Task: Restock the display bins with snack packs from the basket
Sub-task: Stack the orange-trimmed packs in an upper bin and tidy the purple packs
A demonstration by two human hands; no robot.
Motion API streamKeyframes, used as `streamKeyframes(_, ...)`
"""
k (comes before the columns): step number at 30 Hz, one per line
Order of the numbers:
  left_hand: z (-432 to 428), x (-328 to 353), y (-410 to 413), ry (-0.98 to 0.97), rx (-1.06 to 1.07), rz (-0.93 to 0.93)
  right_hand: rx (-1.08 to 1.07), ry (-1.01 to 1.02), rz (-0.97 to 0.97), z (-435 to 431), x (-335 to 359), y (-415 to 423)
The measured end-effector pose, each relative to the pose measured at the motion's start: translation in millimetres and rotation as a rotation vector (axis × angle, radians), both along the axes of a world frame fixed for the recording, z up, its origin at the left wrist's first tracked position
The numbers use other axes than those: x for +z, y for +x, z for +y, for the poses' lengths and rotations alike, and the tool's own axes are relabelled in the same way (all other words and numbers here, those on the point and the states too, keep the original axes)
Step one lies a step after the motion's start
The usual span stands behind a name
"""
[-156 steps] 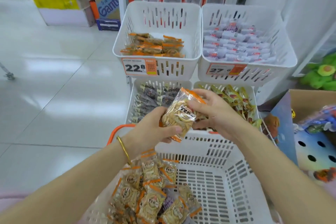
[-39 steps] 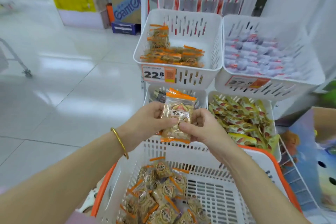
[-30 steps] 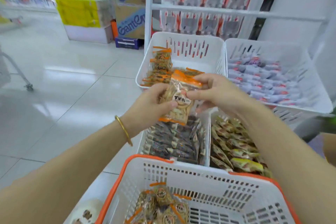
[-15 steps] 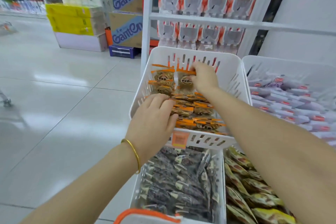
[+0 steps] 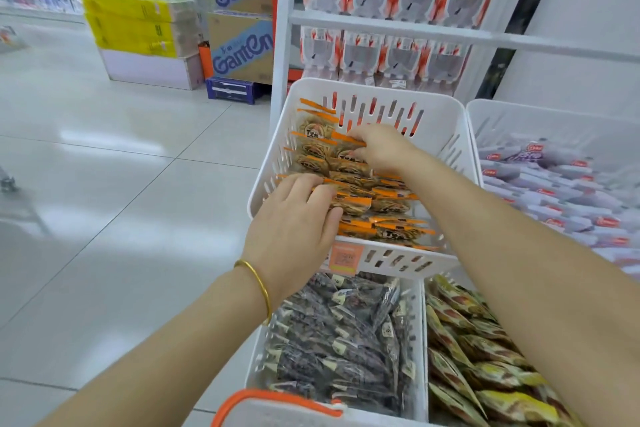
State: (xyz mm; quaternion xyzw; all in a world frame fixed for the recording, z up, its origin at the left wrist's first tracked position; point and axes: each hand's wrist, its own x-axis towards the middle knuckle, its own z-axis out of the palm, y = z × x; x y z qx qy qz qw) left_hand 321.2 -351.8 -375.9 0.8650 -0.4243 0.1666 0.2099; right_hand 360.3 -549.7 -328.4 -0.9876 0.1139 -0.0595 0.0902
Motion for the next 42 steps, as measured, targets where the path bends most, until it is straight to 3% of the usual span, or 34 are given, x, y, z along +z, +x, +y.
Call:
streamKeyframes(6, 5, 6, -4, -0.008, 0.0, 0.014, 0.005, 0.103, 0.109, 2, 11, -12)
streamKeyframes(12, 55, 15, -59, -0.11, -0.068, -0.023, 0.042, 0.209, -0.254, 38, 18, -110)
streamKeyframes(16, 102, 2, -115, 0.152, -0.1, 0.172, 0.162, 0.452, -0.342, 106, -15, -211)
streamKeyframes(18, 124, -13, -141, 0.311, -0.07, 0.35, 0.163, 0.549, -0.195, 133, -59, -247)
streamKeyframes(22, 152, -32, -175, 0.613, -0.03, 0.478, 0.019, 0.663, 0.217, 161, -177, -284)
streamKeyframes(26, 154, -37, -182, 0.752, -0.006, 0.568, -0.125, 0.674, 0.338, 177, -260, -292)
streamKeyframes(30, 147, -42, -174, 0.798, -0.062, 0.456, -0.282, 0.674, 0.355, 187, -309, -275)
streamKeyframes(35, 153, -56, -161, 0.822, -0.069, 0.424, -0.639, 0.86, 0.245, 202, -340, -248)
streamKeyframes(39, 164, -71, -153, 0.896, -0.062, 0.45, -0.529, 0.526, 0.245, 212, -352, -247)
streamKeyframes(42, 167, -79, -150, 0.945, -0.065, 0.455, -0.472, 0.596, 0.047, 211, -336, -257)
